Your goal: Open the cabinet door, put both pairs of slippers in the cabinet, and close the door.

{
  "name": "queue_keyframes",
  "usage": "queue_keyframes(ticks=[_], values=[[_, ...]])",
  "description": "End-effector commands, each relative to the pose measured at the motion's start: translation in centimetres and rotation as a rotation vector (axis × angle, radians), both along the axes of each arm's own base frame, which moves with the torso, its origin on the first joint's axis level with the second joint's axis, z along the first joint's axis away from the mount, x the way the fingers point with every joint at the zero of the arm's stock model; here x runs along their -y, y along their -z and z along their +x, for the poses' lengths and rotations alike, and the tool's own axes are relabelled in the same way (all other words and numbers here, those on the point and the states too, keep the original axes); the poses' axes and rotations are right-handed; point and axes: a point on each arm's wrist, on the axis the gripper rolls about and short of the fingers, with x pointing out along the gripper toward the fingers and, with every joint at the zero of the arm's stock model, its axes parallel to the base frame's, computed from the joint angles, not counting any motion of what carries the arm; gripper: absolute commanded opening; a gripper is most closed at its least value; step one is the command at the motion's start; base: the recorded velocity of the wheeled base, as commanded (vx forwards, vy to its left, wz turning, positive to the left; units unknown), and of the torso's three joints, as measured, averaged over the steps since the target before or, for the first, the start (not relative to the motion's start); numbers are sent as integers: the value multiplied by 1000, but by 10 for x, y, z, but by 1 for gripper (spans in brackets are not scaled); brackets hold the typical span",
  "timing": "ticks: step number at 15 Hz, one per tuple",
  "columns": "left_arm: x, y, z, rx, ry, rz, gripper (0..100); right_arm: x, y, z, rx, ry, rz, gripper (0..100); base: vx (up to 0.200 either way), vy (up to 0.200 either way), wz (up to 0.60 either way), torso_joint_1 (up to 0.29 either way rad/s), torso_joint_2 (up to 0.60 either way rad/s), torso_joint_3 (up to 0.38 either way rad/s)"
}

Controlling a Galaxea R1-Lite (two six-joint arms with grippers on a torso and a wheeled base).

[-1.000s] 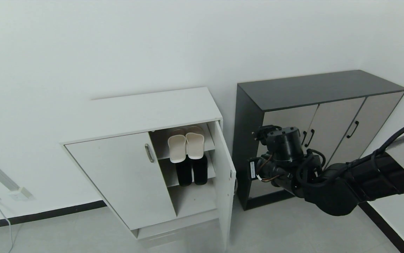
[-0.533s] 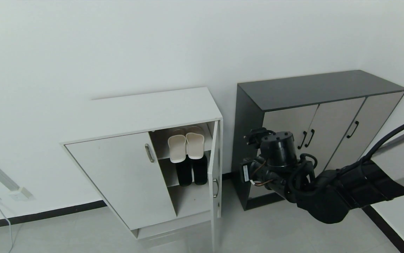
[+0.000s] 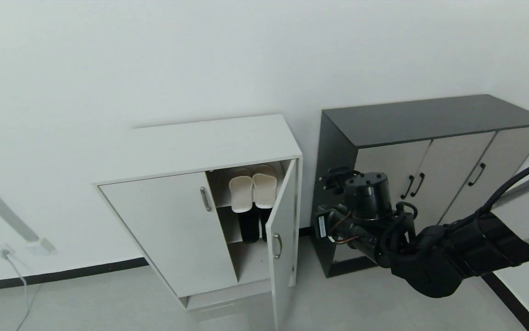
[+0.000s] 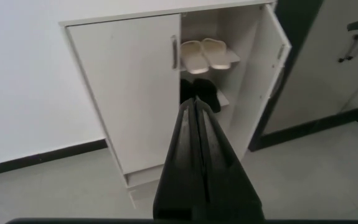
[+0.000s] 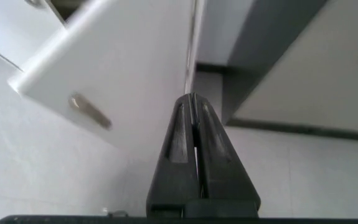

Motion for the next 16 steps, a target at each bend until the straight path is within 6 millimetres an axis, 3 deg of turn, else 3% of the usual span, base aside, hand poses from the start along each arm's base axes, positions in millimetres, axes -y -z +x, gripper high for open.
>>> queue_keyframes(ticks=[1,4,8,11,16], values=[[0,0,0,0,0,0,0,0,-1,-1,1,2,1,0,0,0,600,12,-2,-2],[0,0,0,0,0,0,0,8,-12,1,30,22,22,0,0,0,600,4,4,-1],[0,0,0,0,0,0,0,11,-15,0,48,25,36,0,0,0,0,0,0,0],[0,0,0,0,0,0,0,29,-22,-3,50,47,-5,0,0,0,0,0,0,0],[0,0,0,0,0,0,0,37,9,-7,-38,51,-75,0,0,0,0,0,0,0]])
